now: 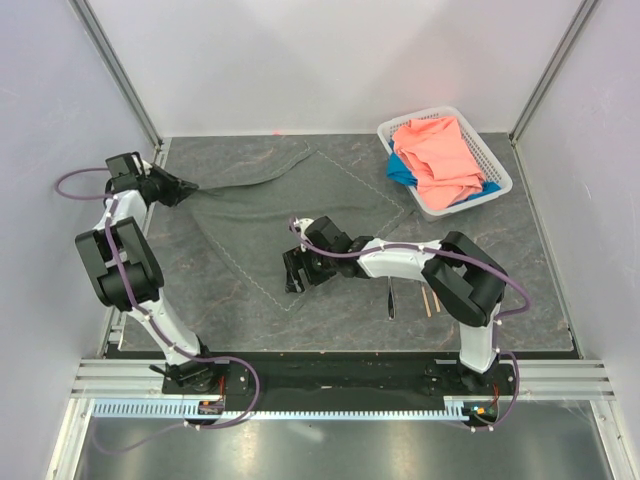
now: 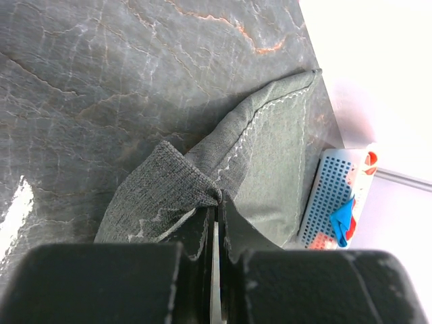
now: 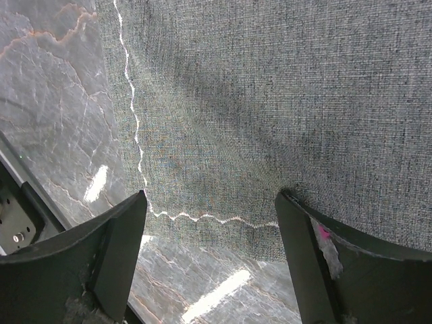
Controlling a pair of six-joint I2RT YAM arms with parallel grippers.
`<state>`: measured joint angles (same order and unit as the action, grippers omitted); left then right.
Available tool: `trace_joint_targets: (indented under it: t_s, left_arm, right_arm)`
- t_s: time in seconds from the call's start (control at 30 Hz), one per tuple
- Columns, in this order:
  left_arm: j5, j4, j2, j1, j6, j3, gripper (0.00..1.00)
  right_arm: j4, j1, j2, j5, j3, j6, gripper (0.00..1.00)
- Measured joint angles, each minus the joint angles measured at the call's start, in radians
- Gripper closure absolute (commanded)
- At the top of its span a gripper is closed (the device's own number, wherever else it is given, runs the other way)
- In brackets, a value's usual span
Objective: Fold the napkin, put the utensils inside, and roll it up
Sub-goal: Flatten the napkin out
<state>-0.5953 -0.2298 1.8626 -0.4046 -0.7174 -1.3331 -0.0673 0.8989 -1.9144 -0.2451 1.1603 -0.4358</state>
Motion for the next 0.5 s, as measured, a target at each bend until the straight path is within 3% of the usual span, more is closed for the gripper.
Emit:
trace_joint_targets:
  t_s: [0.03, 0.13, 0.17, 0.27, 0.5]
  left_arm:
    - [0.003, -0.002, 0.007, 0.000, 0.000, -0.004, 0.92]
    - [0.014, -0.012, 0.056, 0.000, 0.005, -0.044, 0.66]
    - [0.019, -0.015, 0.080, 0.000, 0.007, -0.064, 0.48]
    - [0.043, -0.025, 0.133, 0.000, 0.022, -0.092, 0.30]
    - [0.106, -0.056, 0.111, 0.001, 0.047, -0.077, 0.22]
  right_arm:
    - [0.000, 0.000, 0.000, 0.000, 0.000, 0.004, 0.13]
    - [-0.003, 0.001, 0.002, 0.003, 0.001, 0.018, 0.13]
    - [-0.006, 0.002, 0.004, 0.005, 0.001, 0.023, 0.13]
    - [-0.043, 0.013, 0.020, 0.017, 0.001, 0.040, 0.13]
    - [-0.088, 0.072, 0.089, 0.021, 0.005, 0.074, 0.14]
